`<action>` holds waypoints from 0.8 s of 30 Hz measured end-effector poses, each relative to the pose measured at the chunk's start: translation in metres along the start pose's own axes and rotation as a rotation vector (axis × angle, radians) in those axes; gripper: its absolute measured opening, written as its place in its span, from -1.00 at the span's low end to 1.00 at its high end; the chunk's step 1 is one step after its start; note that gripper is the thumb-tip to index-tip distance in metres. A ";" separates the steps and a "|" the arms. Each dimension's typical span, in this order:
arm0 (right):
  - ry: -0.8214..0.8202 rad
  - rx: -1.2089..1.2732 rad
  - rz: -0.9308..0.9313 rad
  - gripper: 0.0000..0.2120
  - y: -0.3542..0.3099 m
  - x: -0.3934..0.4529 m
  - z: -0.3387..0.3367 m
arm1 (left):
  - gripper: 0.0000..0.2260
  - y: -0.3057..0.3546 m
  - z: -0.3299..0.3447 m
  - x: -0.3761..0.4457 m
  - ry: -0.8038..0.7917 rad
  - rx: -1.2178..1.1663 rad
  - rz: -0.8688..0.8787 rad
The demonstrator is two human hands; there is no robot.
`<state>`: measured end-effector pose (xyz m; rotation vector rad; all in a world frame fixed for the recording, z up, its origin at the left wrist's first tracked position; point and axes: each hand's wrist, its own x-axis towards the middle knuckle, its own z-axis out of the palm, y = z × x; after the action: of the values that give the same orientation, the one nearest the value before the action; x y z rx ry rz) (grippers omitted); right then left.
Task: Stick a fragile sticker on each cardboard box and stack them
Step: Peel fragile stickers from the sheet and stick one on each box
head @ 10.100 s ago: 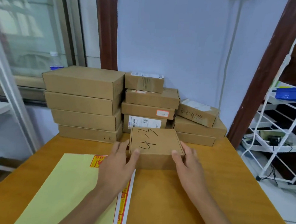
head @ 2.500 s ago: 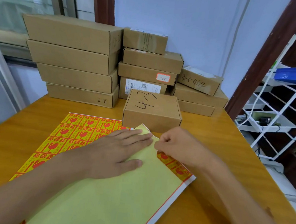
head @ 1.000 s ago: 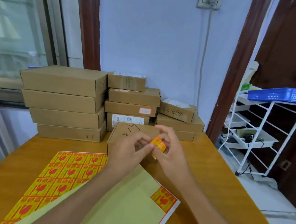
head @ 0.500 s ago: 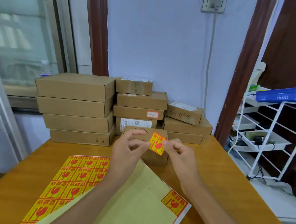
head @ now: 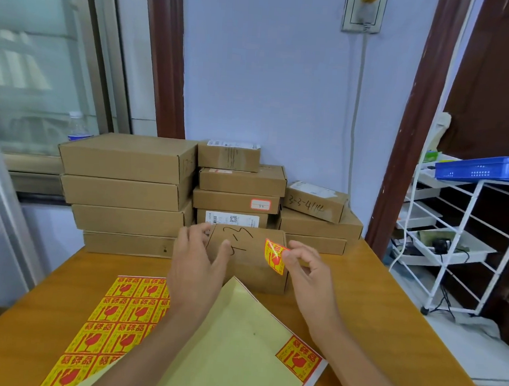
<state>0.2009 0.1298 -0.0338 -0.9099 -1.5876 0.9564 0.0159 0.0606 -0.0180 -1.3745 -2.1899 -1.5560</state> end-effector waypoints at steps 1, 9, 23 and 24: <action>-0.008 0.018 0.009 -0.77 0.000 0.000 0.000 | -0.55 -0.004 0.004 0.001 -0.068 0.007 -0.030; 0.088 0.035 -0.141 -0.75 -0.019 -0.001 -0.007 | -0.15 0.009 0.005 -0.006 -0.172 -0.250 -0.086; 0.046 -0.349 -0.343 -0.74 -0.015 -0.011 -0.003 | -0.60 0.011 0.004 -0.017 -0.050 -0.459 -0.107; 0.064 -0.375 -0.356 -0.75 -0.015 -0.011 -0.002 | -0.58 0.009 0.006 -0.019 -0.072 -0.464 -0.085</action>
<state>0.2038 0.1139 -0.0244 -0.8572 -1.8301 0.3831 0.0357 0.0546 -0.0249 -1.4823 -2.0260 -2.1804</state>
